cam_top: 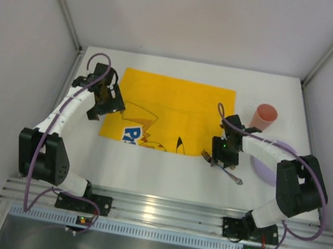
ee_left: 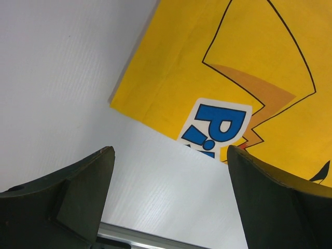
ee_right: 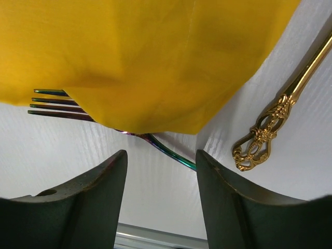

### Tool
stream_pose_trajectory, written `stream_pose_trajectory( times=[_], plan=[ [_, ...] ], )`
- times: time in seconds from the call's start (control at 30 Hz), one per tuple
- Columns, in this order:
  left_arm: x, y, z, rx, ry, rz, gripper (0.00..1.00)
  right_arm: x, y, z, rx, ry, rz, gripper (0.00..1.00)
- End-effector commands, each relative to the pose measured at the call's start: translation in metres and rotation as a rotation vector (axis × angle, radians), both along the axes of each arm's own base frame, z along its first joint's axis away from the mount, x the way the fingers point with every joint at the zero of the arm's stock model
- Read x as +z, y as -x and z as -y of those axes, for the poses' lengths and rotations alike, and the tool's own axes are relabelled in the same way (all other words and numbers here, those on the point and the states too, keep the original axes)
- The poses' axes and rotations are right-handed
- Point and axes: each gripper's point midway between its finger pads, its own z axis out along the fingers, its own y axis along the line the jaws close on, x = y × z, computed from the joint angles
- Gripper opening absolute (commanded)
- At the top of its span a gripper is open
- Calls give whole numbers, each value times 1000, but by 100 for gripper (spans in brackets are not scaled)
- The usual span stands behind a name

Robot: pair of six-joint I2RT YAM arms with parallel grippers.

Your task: Set the dinner table for one person

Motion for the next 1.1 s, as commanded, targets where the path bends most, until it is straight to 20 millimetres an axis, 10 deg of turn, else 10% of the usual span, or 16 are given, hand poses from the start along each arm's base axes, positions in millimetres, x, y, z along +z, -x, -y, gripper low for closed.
stream_pose_trajectory(
  times=[0.0, 0.73, 1.07],
  plan=[
    [12, 1, -3, 23, -10, 40, 94, -4, -2, -7, 34, 16, 33, 55],
    [11, 9, -5, 33, -9, 45, 94, -33, 86, -31, 194, 189, -128, 0],
    [10, 17, -4, 27, -4, 43, 94, 73, 59, -73, 255, 107, 112, 0]
  ],
)
